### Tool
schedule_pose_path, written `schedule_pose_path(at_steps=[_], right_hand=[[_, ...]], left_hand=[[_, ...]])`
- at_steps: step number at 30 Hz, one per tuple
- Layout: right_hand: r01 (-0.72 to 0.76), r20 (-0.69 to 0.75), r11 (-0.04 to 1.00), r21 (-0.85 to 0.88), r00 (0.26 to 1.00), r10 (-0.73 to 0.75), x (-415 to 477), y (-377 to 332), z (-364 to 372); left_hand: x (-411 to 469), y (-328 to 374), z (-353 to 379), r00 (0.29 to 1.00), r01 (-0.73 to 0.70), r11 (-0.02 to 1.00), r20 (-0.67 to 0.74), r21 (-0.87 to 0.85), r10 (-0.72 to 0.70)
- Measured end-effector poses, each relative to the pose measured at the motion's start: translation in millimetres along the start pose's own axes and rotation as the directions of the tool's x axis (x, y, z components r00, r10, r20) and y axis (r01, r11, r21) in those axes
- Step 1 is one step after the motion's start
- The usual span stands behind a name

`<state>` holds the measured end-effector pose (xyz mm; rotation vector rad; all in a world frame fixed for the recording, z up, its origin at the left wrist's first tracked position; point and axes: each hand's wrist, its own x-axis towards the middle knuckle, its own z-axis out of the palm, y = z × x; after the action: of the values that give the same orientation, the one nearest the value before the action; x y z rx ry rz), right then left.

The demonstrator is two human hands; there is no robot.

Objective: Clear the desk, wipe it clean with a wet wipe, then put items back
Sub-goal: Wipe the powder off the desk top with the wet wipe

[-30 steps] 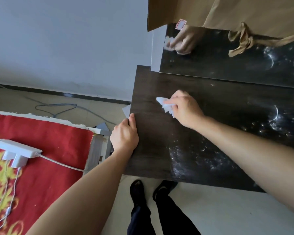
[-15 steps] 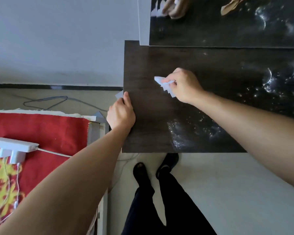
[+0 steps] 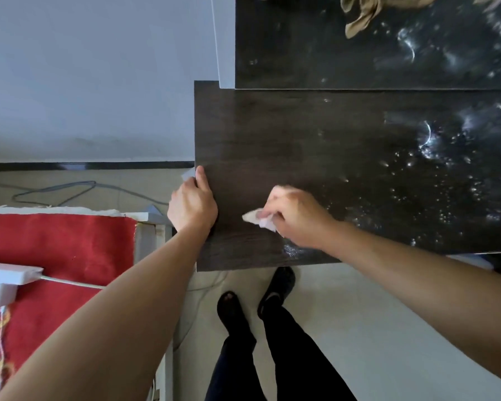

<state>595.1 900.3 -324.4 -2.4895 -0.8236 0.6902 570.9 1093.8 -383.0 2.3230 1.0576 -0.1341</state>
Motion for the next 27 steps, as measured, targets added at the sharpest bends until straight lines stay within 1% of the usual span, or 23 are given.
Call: schedule_pose_path(at_steps=[1, 2, 3, 4, 6, 7, 8, 10, 11, 12, 13, 14, 15, 16, 17, 18, 19, 21, 22, 23, 24, 25, 27], right_hand=[[0.035, 0.110, 0.999, -0.010, 0.993, -0.034, -19.7, -5.9, 2.0], [0.035, 0.213, 0.999, -0.006, 0.977, -0.032, -33.2, -10.6, 0.3], [0.012, 0.269, 1.000, 0.001, 0.963, -0.012, -36.9, -14.8, -7.2], [-0.005, 0.236, 1.000, 0.024, 0.972, -0.001, -28.8, -15.0, -16.8], [0.001, 0.019, 0.997, 0.071, 1.000, -0.002, 5.1, -5.0, -33.4], [-0.037, -0.080, 0.996, 0.083, 0.996, 0.044, 27.0, 1.8, -40.7], [-0.088, -0.149, 0.994, 0.065, 0.984, 0.097, 48.2, 10.3, -45.7], [-0.201, -0.196, 0.980, 0.008, 0.960, 0.198, 74.6, 27.6, -41.7], [-0.219, -0.195, 0.975, -0.019, 0.958, 0.212, 73.8, 29.0, -36.4], [-0.188, -0.185, 0.981, -0.054, 0.967, 0.175, 64.3, 26.5, -29.6], [-0.122, -0.165, 0.990, -0.075, 0.980, 0.108, 46.5, 19.8, -22.3], [-0.054, -0.122, 0.997, -0.057, 0.991, 0.047, 25.0, 14.2, -12.9], [-0.012, -0.035, 1.000, -0.026, 0.999, 0.012, 1.6, 6.0, -5.5], [0.004, 0.085, 1.000, -0.023, 0.996, -0.002, -18.6, -0.8, -0.7], [0.015, 0.194, 0.999, -0.041, 0.981, -0.007, -30.9, -3.8, -1.0], [0.012, 0.233, 0.999, -0.045, 0.973, -0.001, -30.4, -2.0, -7.0], [-0.010, 0.185, 0.999, -0.035, 0.983, 0.016, -18.2, 0.4, -18.4], [-0.016, -0.082, 1.000, -0.009, 0.997, 0.015, 27.4, 12.5, -46.7], [-0.010, -0.216, 0.999, -0.042, 0.976, 0.001, 56.4, 21.2, -59.9], [-0.015, -0.299, 0.995, -0.103, 0.954, -0.016, 86.5, 27.0, -71.5], [-0.023, -0.338, 0.983, -0.182, 0.940, -0.040, 114.6, 29.3, -78.0], [-0.023, -0.341, 0.968, -0.250, 0.938, -0.066, 138.7, 29.7, -78.2], [0.002, -0.275, 0.942, -0.336, 0.956, -0.100, 165.0, 28.2, -67.6]], left_hand=[[0.1, 0.4, -0.4, 1.000, 0.003, 1.000, 0.004, -0.002, -0.003], [0.0, 0.8, -1.0, 1.000, 0.006, 1.000, 0.009, 0.000, -0.006], [-0.9, 2.0, -1.9, 1.000, 0.008, 1.000, 0.015, 0.002, -0.008], [-1.6, 3.3, -2.9, 1.000, 0.009, 1.000, 0.020, 0.002, -0.009], [-3.8, 6.1, -6.2, 0.999, 0.014, 1.000, 0.031, -0.003, -0.013], [-4.5, 7.0, -7.2, 0.999, 0.015, 1.000, 0.035, -0.003, -0.015], [-5.0, 7.4, -7.7, 0.999, 0.017, 1.000, 0.038, -0.002, -0.017], [-5.6, 8.1, -8.0, 0.999, 0.019, 1.000, 0.039, -0.001, -0.019], [-5.5, 8.3, -8.0, 0.999, 0.021, 1.000, 0.039, 0.000, -0.021], [-5.1, 8.1, -8.1, 0.999, 0.022, 1.000, 0.039, 0.002, -0.022], [-5.2, 8.2, -8.3, 0.999, 0.021, 1.000, 0.039, 0.002, -0.021], [-5.2, 7.6, -8.2, 0.999, 0.019, 1.000, 0.040, -0.002, -0.019], [-5.5, 7.4, -8.3, 0.999, 0.014, 1.000, 0.039, -0.008, -0.014], [-5.6, 7.1, -8.3, 0.999, 0.011, 1.000, 0.036, -0.014, -0.011], [-5.7, 6.9, -8.8, 0.999, 0.009, 1.000, 0.033, -0.019, -0.008], [-5.5, 7.0, -9.3, 1.000, 0.008, 1.000, 0.031, -0.021, -0.008], [-5.3, 7.4, -9.5, 1.000, 0.007, 1.000, 0.031, -0.022, -0.006], [-4.8, 7.6, -9.1, 1.000, 0.006, 1.000, 0.030, -0.021, -0.006], [-4.1, 7.1, -8.3, 1.000, 0.009, 1.000, 0.027, -0.019, -0.009], [-3.4, 6.9, -7.8, 1.000, 0.011, 1.000, 0.023, -0.018, -0.010], [-2.9, 6.5, -7.0, 1.000, 0.012, 1.000, 0.019, -0.017, -0.012], [-2.5, 6.1, -6.0, 1.000, 0.013, 1.000, 0.015, -0.015, -0.013], [-1.8, 5.2, -4.4, 1.000, 0.017, 1.000, 0.009, -0.012, -0.017]])
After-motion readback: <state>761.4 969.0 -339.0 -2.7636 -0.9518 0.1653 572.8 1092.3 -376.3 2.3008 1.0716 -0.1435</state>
